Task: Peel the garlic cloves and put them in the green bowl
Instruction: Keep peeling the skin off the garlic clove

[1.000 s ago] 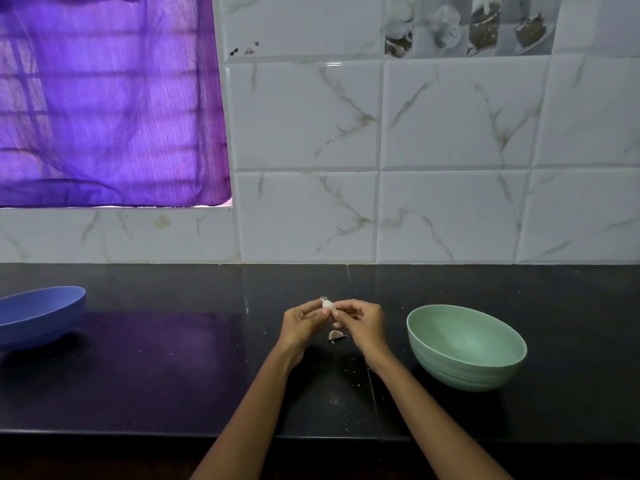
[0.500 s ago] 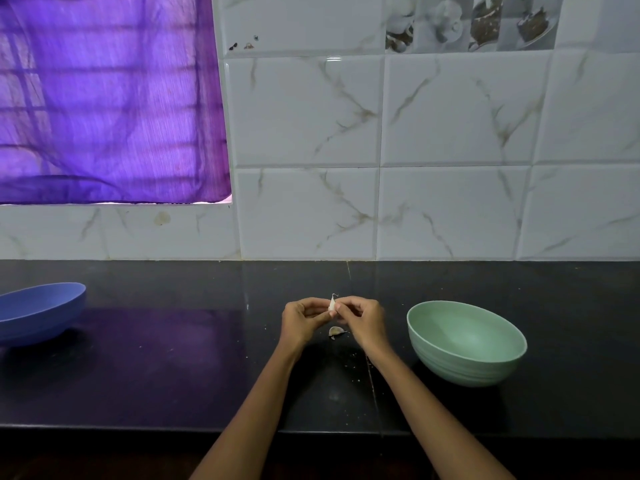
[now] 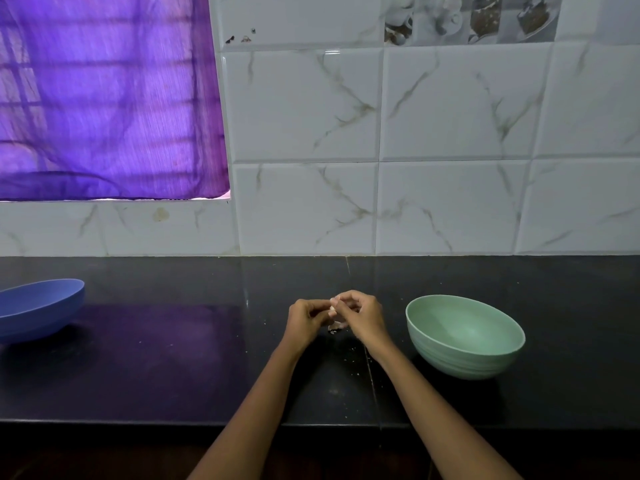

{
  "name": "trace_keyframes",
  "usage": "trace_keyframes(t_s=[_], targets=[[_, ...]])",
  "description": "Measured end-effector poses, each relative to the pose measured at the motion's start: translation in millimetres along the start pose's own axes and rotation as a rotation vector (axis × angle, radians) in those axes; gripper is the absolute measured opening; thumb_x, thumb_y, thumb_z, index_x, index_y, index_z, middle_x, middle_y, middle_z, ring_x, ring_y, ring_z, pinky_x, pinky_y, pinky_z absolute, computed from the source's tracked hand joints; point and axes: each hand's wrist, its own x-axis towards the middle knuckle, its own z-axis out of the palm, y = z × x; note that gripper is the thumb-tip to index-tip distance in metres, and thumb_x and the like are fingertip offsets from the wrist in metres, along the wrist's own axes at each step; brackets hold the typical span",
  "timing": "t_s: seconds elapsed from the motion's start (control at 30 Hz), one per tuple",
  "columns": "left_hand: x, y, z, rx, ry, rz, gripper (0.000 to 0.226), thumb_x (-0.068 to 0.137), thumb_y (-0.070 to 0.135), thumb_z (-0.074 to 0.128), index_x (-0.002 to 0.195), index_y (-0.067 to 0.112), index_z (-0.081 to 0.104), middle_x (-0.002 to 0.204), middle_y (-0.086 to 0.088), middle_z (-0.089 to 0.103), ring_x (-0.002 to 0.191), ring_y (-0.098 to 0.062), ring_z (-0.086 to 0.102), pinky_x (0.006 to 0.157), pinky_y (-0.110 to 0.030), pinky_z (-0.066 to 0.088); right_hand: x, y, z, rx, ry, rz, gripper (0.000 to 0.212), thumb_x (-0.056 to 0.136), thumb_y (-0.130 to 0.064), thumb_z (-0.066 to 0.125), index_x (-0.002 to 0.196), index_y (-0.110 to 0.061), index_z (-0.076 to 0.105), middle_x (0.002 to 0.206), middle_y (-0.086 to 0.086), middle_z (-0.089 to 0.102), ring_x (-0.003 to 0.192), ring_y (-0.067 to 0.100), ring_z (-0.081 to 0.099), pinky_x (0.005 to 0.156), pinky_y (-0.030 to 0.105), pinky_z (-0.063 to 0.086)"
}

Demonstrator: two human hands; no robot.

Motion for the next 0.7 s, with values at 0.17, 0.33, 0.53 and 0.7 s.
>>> trace_keyframes(t_s=[0.17,0.33,0.53,0.7], targets=[[0,1,2,0.016,0.001,0.035,0.021,0.091,0.003,0.055,0.108,0.002,0.067,0.093,-0.004,0.069,0.080,-0.004,0.065,0.071,-0.013,0.053,-1,-4,-2,0.176,0.060,0.075,0.008,0.084,-0.006,0.065,0.077,-0.003,0.068,0.066,0.011,0.066,0.053,0.014,0.061,0.053,0.019,0.053],[-1,2,10,0.267,-0.093,0.031,0.033,0.100,0.024,0.036,0.096,0.003,0.060,0.091,-0.007,0.061,0.081,-0.015,0.058,0.073,-0.027,0.047,0,-4,2,0.166,0.081,0.084,0.016,0.086,-0.006,0.062,0.070,-0.007,0.066,0.062,0.002,0.065,0.043,0.001,0.051,0.050,0.018,0.046],[-3,14,21,-0.005,-0.015,-0.109,0.046,0.102,0.021,0.025,0.062,0.015,0.045,0.061,0.002,0.045,0.058,-0.012,0.045,0.059,-0.026,0.047,2,0,8,0.127,0.128,0.089,0.026,0.086,-0.012,0.062,0.061,-0.017,0.064,0.057,0.000,0.061,0.055,0.011,0.054,0.059,0.029,0.044],[-1,29,15,-0.555,-0.103,-0.472,0.045,0.097,0.021,0.024,0.053,0.018,0.035,0.045,0.007,0.028,0.038,-0.006,0.022,0.035,-0.016,0.018,-3,-13,6,-0.103,0.149,-0.165,0.012,0.084,-0.004,0.062,0.074,-0.001,0.068,0.068,0.000,0.063,0.061,0.001,0.053,0.060,0.006,0.038]])
